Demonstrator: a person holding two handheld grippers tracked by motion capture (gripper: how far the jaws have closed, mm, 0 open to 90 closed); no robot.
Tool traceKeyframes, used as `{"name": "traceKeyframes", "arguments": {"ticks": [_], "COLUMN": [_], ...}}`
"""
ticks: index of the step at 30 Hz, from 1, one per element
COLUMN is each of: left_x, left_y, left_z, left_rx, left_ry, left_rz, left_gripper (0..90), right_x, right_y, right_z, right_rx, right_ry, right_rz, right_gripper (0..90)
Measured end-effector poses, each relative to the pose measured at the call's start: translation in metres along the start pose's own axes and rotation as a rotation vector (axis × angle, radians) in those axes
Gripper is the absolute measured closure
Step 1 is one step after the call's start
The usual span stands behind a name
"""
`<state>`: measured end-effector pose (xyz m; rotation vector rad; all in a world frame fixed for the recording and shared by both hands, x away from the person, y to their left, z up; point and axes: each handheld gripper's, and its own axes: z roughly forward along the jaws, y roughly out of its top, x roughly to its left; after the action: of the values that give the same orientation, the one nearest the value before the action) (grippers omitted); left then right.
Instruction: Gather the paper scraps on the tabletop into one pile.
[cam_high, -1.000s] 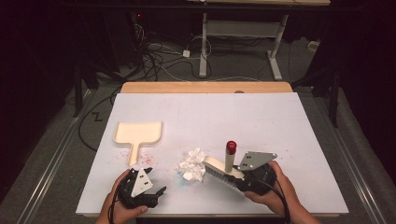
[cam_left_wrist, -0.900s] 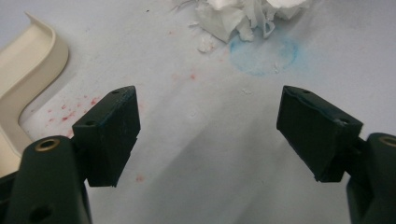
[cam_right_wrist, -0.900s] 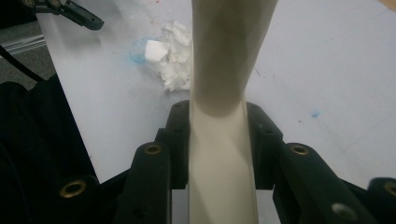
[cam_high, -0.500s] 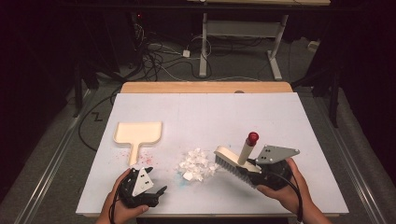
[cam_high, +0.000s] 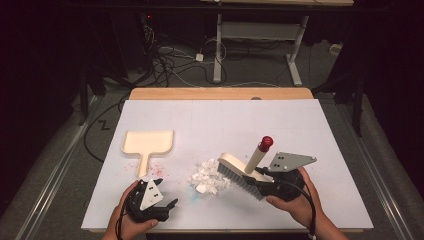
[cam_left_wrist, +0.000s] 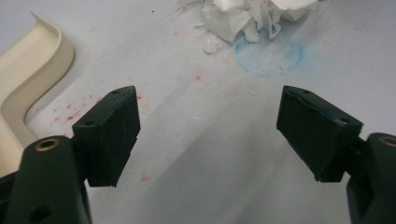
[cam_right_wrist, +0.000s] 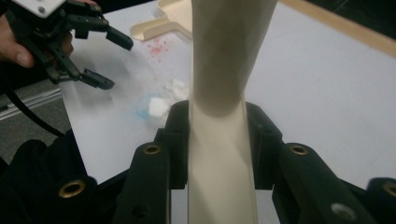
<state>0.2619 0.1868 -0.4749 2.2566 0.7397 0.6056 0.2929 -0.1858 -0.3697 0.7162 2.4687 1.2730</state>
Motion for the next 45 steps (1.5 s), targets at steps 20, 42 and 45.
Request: {"name": "traceKeyframes", "arguments": {"ticks": [20,42,45], "left_x": [0.0,0.006,0.008], "left_y": [-0.001,-0.001,-0.002], "left_z": [-0.001,0.001,0.001], "left_rx": [-0.005,-0.003,-0.002], "left_ry": [-0.005,0.032,0.024], "left_rz": [0.001,-0.044,-0.048], "left_gripper": [20.8,20.8,20.8], "right_x": [0.016,-0.044,-0.05], "right_y": [-0.008,-0.022,-0.025], "right_z": [0.042,-0.041,-0.049], "right_rx": [0.201,0.083,0.101], "right_ry": [-0.078,-0.157,-0.149], "right_rz": [-0.094,-0.007,-0.006], "right_gripper": [67.8,67.7,67.8]}}
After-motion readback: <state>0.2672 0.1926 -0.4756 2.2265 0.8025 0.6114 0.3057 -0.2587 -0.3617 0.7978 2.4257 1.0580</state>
